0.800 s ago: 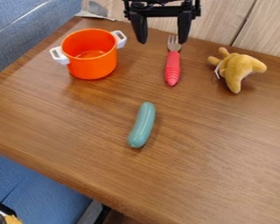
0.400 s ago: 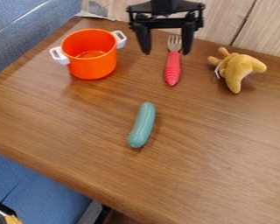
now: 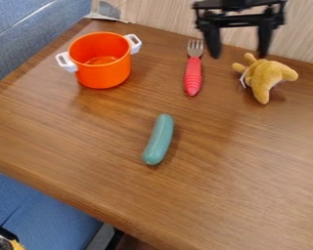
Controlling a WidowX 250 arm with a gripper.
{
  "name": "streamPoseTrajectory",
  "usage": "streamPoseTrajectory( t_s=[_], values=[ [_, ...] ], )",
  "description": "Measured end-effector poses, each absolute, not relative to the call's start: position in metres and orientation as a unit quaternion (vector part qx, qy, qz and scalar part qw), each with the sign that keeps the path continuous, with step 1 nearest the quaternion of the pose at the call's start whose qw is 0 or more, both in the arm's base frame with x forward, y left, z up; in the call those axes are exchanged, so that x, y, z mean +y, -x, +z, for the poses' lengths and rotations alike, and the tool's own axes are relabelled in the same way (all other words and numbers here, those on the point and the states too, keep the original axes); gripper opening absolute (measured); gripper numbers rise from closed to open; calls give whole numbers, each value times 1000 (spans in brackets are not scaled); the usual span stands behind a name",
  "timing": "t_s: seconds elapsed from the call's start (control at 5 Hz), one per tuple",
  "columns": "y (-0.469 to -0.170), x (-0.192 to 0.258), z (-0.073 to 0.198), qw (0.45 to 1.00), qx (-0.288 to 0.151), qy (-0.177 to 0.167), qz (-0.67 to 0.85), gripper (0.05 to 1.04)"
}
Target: Move the yellow object to the bottom left of the table
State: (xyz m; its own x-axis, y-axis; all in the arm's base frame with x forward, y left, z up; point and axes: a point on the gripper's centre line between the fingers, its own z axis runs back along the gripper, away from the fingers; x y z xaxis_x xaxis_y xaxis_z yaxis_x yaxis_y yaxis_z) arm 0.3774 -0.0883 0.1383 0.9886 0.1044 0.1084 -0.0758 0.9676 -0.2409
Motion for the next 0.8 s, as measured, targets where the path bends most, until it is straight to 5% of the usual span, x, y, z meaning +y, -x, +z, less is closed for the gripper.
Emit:
streamPoseTrajectory(
  t_s=[0.4, 0.8],
  values=[
    [-391, -131, 114, 993, -26, 114, 2, 1000],
    [-397, -118, 96, 997, -29, 70, 22, 950]
  ],
)
